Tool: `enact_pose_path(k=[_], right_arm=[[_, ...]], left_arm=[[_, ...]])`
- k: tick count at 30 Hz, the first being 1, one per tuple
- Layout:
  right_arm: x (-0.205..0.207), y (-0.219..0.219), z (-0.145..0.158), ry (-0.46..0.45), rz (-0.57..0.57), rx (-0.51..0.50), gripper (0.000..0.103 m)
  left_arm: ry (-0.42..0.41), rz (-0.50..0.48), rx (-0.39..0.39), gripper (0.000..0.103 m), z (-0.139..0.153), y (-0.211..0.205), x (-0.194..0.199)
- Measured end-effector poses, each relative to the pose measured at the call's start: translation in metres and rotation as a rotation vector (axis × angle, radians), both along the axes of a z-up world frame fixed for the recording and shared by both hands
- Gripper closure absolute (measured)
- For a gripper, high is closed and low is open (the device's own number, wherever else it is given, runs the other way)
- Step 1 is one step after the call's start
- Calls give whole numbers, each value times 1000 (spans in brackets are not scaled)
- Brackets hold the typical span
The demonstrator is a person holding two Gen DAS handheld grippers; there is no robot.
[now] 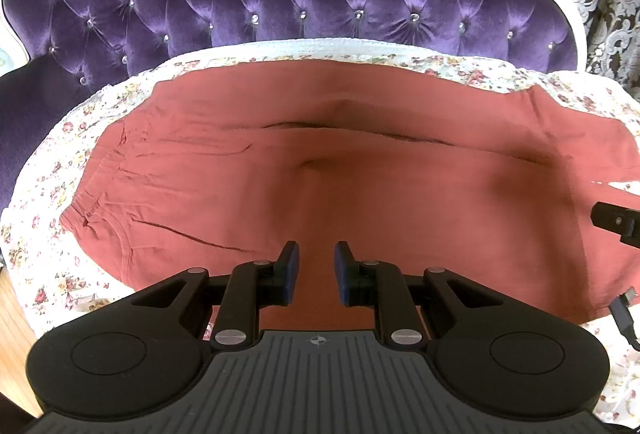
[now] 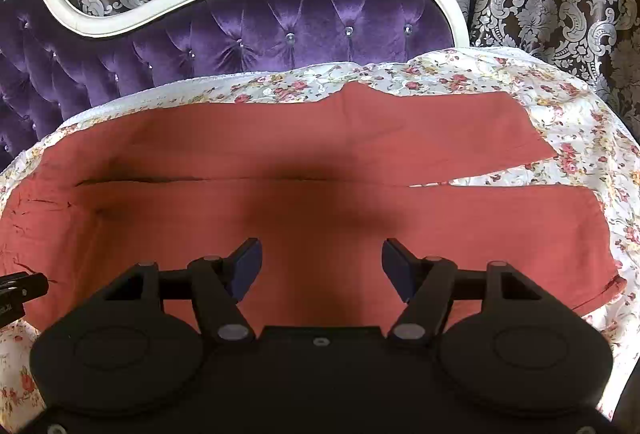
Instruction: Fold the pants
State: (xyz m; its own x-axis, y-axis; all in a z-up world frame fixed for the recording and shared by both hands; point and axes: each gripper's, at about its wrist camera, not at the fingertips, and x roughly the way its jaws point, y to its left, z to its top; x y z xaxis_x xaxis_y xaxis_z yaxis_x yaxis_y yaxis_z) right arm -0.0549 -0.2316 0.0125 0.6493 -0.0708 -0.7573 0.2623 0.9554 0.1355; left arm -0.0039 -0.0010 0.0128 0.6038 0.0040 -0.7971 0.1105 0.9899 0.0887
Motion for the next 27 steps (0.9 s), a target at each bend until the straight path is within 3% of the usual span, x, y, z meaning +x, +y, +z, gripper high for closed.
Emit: enact_pose_path(k=[27], right_arm=[[3,3,-5,8,14,13,33]], left_arm=[[24,10,16,84,-11,0,5]])
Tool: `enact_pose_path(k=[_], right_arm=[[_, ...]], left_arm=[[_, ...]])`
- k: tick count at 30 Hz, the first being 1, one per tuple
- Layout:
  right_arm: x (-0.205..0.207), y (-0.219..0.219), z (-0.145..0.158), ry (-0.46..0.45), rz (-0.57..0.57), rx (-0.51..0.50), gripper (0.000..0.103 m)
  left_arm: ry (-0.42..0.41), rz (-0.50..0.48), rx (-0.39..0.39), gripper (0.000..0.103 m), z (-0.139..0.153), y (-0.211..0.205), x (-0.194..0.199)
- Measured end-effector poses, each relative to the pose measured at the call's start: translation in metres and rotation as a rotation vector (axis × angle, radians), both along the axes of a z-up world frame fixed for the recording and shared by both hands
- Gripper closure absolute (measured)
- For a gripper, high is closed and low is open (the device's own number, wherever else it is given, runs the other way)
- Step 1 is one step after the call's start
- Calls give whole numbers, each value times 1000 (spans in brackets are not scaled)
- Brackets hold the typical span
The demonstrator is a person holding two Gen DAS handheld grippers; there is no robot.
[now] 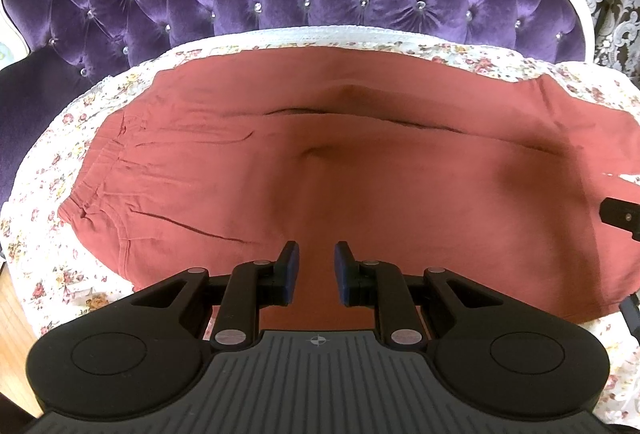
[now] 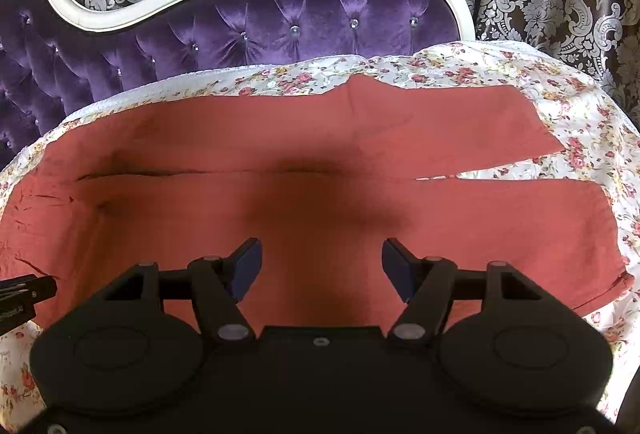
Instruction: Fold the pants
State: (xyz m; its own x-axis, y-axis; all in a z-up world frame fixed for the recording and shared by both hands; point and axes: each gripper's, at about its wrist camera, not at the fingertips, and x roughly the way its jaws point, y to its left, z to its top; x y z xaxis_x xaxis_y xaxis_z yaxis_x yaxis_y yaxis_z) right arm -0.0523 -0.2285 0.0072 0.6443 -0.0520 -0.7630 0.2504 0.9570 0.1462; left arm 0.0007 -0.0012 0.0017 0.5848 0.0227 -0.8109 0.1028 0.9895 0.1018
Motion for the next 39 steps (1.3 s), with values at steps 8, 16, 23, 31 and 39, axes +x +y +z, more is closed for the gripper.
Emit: enact_pose_path(k=[8,16,23,31,39], right_arm=[[0,1,-2,-2,7,1,33],[1,1,-2,0,8,2,33],[4,-1,-3,1,16,13,33],[7,-2,-7,12,15,28,33],[12,-3,-10,23,15,15,33]], left_arm=[[5,-2,2,84,-2,1,1],[11,2,-10,84,-3,4,2],[4,13,-17,84,-5,6,3],[41,22,-30,84,-8,7,9],[61,10,-14,84,-13,3,17]])
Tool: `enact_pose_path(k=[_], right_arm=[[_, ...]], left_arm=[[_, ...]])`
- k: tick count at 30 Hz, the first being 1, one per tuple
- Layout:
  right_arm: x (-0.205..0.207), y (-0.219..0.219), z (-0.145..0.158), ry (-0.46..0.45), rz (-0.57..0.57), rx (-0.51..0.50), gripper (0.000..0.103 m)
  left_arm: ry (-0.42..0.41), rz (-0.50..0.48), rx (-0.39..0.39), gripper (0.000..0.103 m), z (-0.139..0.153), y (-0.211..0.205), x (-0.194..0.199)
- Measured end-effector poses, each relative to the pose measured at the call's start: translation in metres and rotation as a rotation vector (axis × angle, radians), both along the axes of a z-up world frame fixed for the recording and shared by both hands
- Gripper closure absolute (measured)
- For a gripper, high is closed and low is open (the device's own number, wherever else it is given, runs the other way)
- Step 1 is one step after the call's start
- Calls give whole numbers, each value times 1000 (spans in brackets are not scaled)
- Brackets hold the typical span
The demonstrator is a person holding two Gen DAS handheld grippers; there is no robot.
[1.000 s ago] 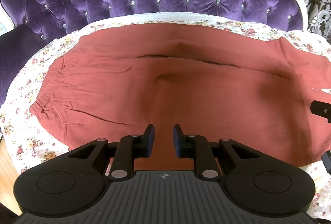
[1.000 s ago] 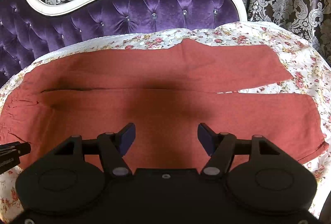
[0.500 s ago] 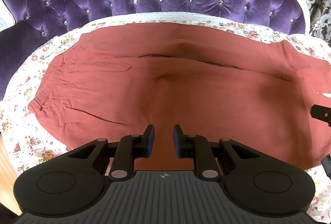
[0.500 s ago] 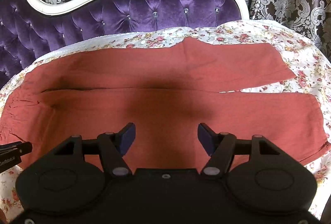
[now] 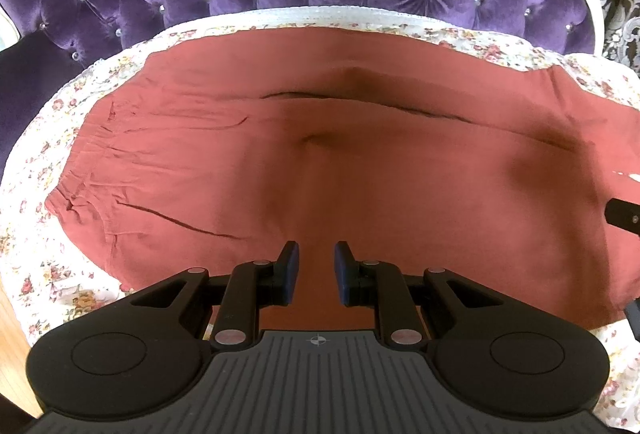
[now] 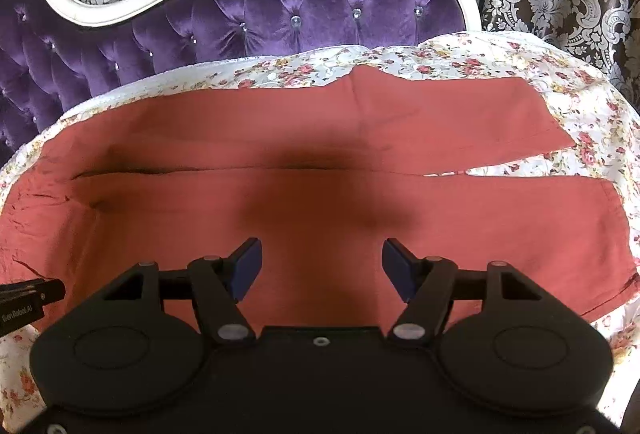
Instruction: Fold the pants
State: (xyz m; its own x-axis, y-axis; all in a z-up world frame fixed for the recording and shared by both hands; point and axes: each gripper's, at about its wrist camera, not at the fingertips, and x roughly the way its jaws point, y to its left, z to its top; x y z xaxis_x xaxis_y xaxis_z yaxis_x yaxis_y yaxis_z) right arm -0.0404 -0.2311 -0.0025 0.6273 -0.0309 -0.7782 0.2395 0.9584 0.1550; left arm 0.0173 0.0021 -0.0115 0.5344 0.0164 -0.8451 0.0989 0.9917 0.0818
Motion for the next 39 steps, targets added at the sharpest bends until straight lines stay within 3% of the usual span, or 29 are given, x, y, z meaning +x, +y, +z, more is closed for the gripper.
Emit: enact_pose_path(k=[8,21,28,35,39], right_arm=[[11,2,-5,22,37,-24,34],[44,-13,-6,-23,94,-23,34],[89,-31,-3,-33,157,2,45],[149,-61,-1,-100,217,-64,44],[185,-75,-11,-77,272,-91,42]], left_arm=[[9,-6,9,84,-4,-2,10],[12,-56,9,84,-7,-13,43],[2,-75,6,84,-11,-21,71],[43,-112,20,84,-32,-27,96],[68,-122,17,84,-46,-27,100]])
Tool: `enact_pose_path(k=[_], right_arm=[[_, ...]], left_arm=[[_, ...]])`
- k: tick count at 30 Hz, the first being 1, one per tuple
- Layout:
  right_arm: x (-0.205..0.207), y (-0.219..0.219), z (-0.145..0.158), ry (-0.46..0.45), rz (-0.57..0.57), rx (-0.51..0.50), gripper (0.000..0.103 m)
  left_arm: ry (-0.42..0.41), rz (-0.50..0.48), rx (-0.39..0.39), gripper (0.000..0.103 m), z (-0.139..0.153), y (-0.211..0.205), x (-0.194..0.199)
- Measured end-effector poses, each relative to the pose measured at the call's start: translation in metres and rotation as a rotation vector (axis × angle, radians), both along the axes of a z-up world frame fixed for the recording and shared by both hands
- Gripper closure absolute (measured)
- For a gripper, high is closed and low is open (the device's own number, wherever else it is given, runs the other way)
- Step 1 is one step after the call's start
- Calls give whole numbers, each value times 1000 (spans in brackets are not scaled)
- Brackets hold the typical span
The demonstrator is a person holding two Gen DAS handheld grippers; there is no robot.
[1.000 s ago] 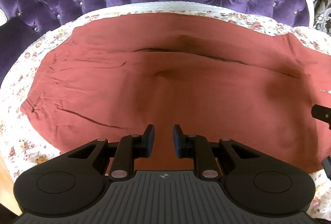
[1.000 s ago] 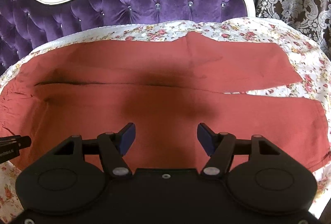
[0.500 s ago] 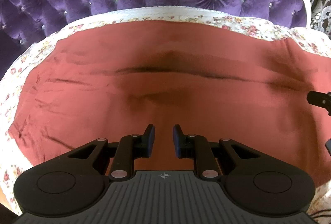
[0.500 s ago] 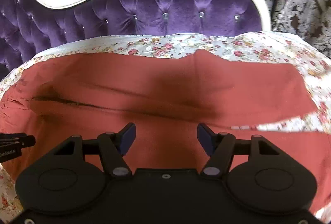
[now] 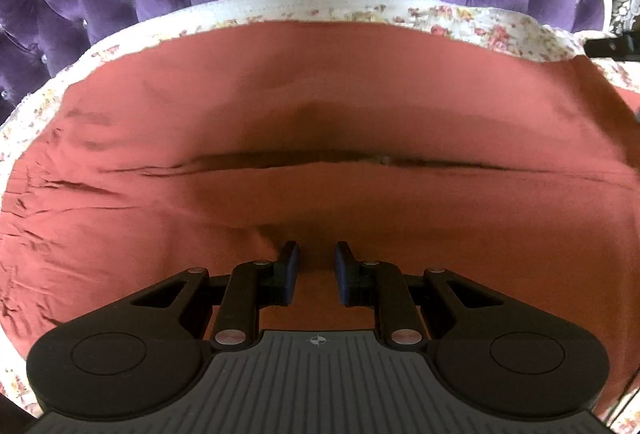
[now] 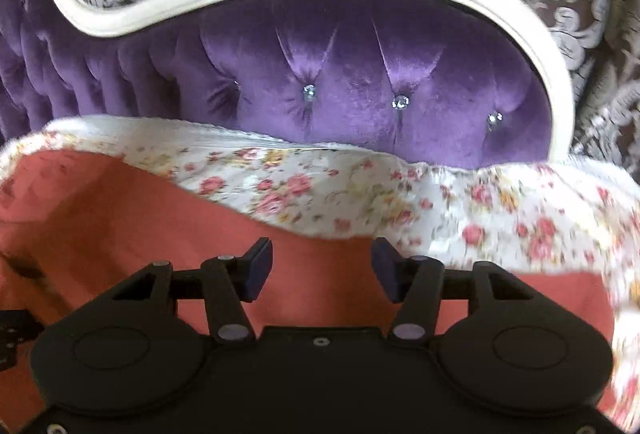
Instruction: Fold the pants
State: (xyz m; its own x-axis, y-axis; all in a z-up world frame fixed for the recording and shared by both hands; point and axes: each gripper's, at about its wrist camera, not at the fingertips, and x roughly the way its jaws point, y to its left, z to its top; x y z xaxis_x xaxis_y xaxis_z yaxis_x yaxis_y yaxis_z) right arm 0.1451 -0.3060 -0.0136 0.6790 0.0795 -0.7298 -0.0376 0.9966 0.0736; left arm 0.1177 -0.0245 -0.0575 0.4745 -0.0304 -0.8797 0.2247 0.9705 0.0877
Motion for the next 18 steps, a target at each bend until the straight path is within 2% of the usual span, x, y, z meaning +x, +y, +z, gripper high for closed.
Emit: enact_pose_path(k=[6,12,13,14,15,16,18], right_arm=[[45,-18,-31,89,88,-14,41],[58,-24,-53,166,186,13,43],[56,-24,-51,158,193,12,58],[54,-24,-49,160,201,18,89],[51,-25,-47,165,211,49,95],[48,-25,-42,151,212,73,94],[36,-20,-29,89,201,39,95]], left_arm=[[-16,-31,30,84,0,-4,-1],[-7,-28,21,84,1,-1,2],[-6,-26,20,84,1,-1,2],[-6,-25,19,84,1,-2,3],[-6,-26,22,84,1,-2,2],[-8,-27,25,84,1,-3,2],[-9,-32,27,84,2,-4,2]])
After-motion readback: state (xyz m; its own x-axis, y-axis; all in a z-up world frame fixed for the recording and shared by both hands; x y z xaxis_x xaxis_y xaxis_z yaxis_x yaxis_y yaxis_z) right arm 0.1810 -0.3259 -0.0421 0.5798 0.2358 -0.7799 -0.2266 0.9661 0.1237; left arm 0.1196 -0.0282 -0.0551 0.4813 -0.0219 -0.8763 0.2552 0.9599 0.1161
